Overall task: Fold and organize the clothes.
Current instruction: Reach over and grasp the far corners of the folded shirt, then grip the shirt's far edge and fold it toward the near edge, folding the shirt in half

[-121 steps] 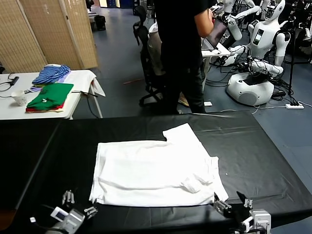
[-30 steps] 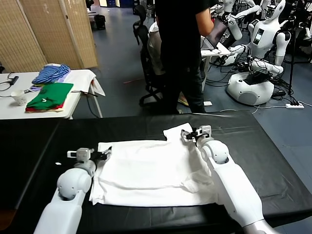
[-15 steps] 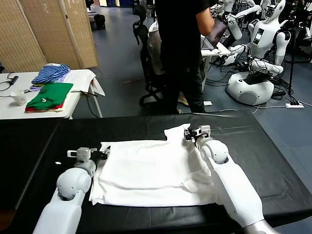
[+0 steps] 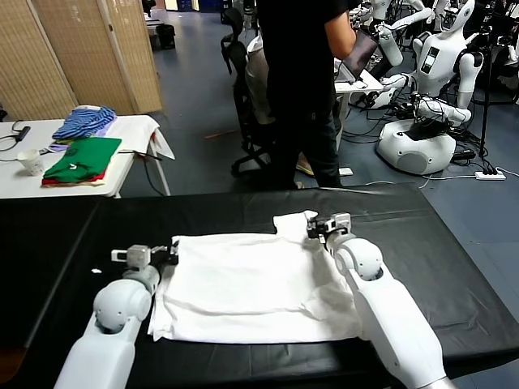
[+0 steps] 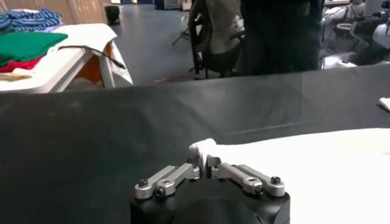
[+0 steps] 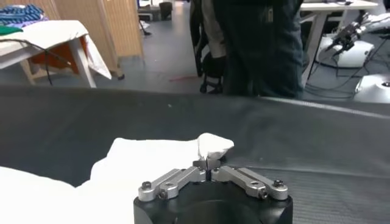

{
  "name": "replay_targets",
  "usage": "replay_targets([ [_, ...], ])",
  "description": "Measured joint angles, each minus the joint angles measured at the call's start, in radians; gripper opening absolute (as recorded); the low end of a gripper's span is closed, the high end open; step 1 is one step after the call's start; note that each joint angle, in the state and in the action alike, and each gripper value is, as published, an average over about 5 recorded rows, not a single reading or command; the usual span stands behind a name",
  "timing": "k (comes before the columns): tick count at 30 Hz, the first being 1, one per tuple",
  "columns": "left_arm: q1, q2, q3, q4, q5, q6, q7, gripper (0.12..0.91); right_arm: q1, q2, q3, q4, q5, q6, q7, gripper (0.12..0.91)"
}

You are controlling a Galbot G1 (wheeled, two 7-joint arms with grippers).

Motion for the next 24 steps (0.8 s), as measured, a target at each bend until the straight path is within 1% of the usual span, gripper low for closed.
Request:
replay_targets([
  [4, 0.012, 0.009, -0.011, -0.016, -0.004, -0.003, 0.005, 0.208, -0.018, -0.009, 0.007, 0.038, 0.013, -0.005, 0.013, 0.144],
  [8, 0.034, 0.021, -0.030, -0.044, -0.011, -0.005, 0.014, 0.208, -0.044, -0.031, 0.015, 0.095, 0.035, -0.024, 0.028, 0.144],
  [13, 0.077, 0.020, -0.049, -0.091, 0.006, -0.005, 0.037, 0.208, -0.096, -0.063, 0.040, 0.194, 0.058, -0.027, 0.033, 0.144],
  [18, 0.129, 0.010, -0.060, -0.135, 0.023, -0.004, 0.048, 0.208, -0.195, -0.088, 0.083, 0.320, 0.063, -0.032, 0.029, 0.144],
  [24, 0.189, 0.004, -0.067, -0.191, 0.064, 0.005, 0.076, 0.208, -0.347, -0.099, 0.159, 0.465, 0.065, -0.039, 0.024, 0.144],
])
